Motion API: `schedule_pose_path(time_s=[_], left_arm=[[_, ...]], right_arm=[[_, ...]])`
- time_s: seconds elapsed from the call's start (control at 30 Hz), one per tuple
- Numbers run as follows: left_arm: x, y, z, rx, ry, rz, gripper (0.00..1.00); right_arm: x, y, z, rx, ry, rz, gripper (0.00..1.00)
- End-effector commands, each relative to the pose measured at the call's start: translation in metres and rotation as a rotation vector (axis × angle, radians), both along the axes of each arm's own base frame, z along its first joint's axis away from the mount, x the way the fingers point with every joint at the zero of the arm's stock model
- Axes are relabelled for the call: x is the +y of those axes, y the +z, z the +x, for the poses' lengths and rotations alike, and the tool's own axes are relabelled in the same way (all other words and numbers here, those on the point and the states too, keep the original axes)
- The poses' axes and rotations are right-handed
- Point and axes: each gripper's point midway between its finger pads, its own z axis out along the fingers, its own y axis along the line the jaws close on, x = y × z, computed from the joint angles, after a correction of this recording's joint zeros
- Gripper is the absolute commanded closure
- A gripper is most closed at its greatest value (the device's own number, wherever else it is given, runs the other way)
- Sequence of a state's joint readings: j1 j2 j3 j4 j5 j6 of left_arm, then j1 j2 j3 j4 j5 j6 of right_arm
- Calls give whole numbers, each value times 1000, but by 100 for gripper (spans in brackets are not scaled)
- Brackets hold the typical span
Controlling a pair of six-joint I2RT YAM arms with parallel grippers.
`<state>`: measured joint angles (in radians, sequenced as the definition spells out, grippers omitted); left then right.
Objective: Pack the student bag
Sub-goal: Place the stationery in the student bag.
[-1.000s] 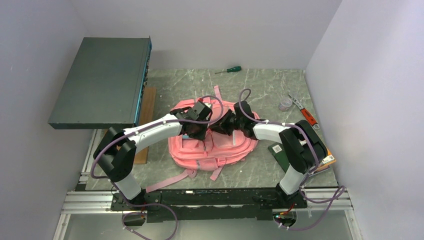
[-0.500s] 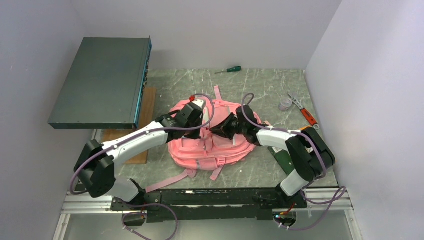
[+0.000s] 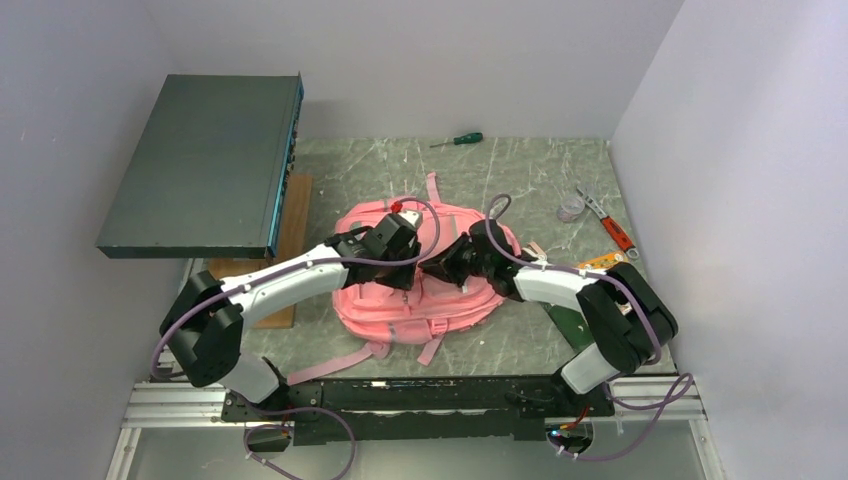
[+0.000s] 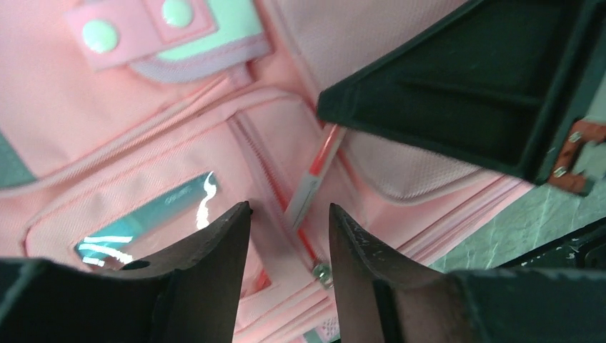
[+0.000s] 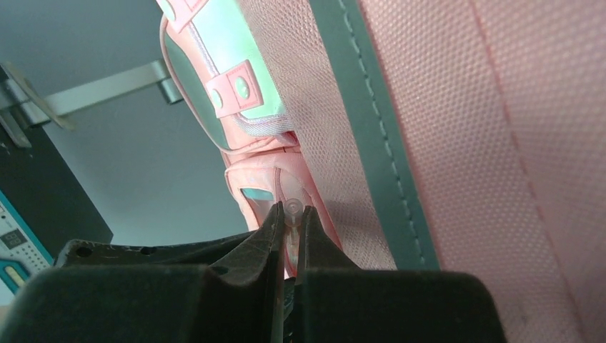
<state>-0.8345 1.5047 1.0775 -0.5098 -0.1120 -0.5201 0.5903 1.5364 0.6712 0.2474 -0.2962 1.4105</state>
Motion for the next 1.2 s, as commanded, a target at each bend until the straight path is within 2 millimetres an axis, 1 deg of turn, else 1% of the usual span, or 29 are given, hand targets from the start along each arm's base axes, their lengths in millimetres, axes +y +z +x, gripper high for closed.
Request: schedule_pose_path(time_s=[0.0, 0.07, 0.1, 0.13, 0.17, 0.23, 0.27, 0.3, 0.37, 0.43, 0.5, 0.6, 0.67, 0.7, 0.73, 0.8, 0.87, 0.93, 1.03, 1.1, 1.17], left_arm=[[-1, 15, 2, -43, 29, -22, 49], [0, 25, 4, -79, 40, -53, 43], [2, 30, 5, -98, 47, -62, 38], [3, 36, 6, -117, 51, -74, 32], [6, 42, 7, -137, 56, -80, 24], [12, 50, 8, -166, 71, -81, 11], [15, 53, 8, -170, 73, -86, 8], [18, 56, 7, -171, 72, -91, 3], [26, 61, 5, -167, 75, -89, 0], [35, 65, 0, -161, 75, -81, 0], [47, 64, -8, -151, 79, -65, 0], [62, 64, -23, -137, 91, -77, 0], [68, 64, -34, -124, 93, -95, 1], [72, 65, -39, -117, 97, -101, 1], [76, 66, -44, -114, 107, -107, 2], [86, 65, -52, -103, 139, -113, 3], [95, 62, -61, -85, 172, -122, 3], [100, 55, -68, -62, 195, -131, 5], [107, 39, -76, -31, 230, -121, 6], [115, 26, -81, -10, 255, -97, 6], [120, 18, -83, -8, 276, -89, 6]], right_arm=[[36, 11, -29, 34, 97, 100, 100], [43, 9, -34, 39, 120, 97, 100], [45, 9, -36, 33, 131, 101, 100], [48, 8, -40, 26, 149, 100, 100], [50, 8, -42, 14, 166, 90, 95], [52, 5, -48, -14, 215, 66, 82], [52, 3, -52, -28, 244, 58, 75], [51, 2, -56, -52, 278, 57, 67], [46, 1, -60, -132, 350, 7, 55], [41, 1, -62, -219, 435, -65, 45], [36, 3, -63, -291, 524, -115, 41], [28, 7, -59, -351, 604, -160, 40], [28, 21, -58, -441, 671, -162, 42], [22, 21, -54, -500, 704, -230, 41], [20, 29, -50, -572, 730, -263, 41], [11, 32, -37, -659, 723, -336, 39], [11, 36, -30, -662, 744, -303, 39], [17, 37, -24, -638, 741, -249, 43], [26, 33, -16, -612, 720, -183, 52], [29, 30, -11, -607, 702, -166, 53], [32, 27, -8, -606, 699, -156, 56]])
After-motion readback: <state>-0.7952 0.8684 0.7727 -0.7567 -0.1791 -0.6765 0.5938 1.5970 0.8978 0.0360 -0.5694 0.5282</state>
